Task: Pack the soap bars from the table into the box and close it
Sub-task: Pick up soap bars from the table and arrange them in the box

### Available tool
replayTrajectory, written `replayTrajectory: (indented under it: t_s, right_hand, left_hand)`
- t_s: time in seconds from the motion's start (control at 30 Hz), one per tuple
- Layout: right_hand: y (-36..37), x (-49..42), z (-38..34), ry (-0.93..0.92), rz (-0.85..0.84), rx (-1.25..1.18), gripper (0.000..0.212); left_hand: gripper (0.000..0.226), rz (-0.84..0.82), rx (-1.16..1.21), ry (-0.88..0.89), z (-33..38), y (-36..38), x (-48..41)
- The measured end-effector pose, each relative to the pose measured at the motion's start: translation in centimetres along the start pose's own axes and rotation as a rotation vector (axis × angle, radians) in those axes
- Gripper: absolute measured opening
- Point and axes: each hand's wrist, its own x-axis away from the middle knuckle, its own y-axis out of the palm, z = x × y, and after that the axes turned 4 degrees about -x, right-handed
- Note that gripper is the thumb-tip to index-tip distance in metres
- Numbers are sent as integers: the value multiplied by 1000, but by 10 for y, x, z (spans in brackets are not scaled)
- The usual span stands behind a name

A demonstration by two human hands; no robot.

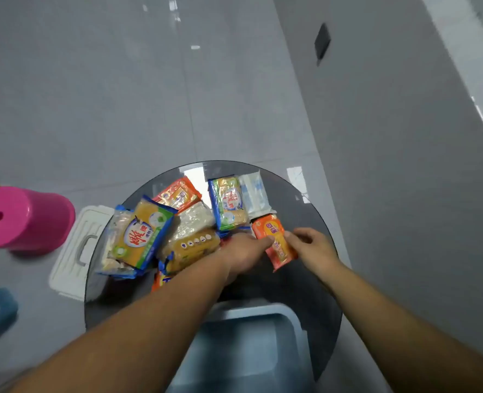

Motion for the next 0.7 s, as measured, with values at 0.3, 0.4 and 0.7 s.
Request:
replayTrajectory:
  t_s: [0.3, 0.4, 0.7]
  right_hand:
    - [10, -25, 22, 22, -125, -90, 46]
    - [10, -24, 23, -1, -157, -79, 33]
    - [0, 6, 1, -68, -56, -104, 25]
  left_hand:
    - [42, -32, 291, -24, -3, 17, -15]
    - [43, -54, 333, -11, -8, 16, -13]
    - [42, -83, 322, 88, -12, 9, 5]
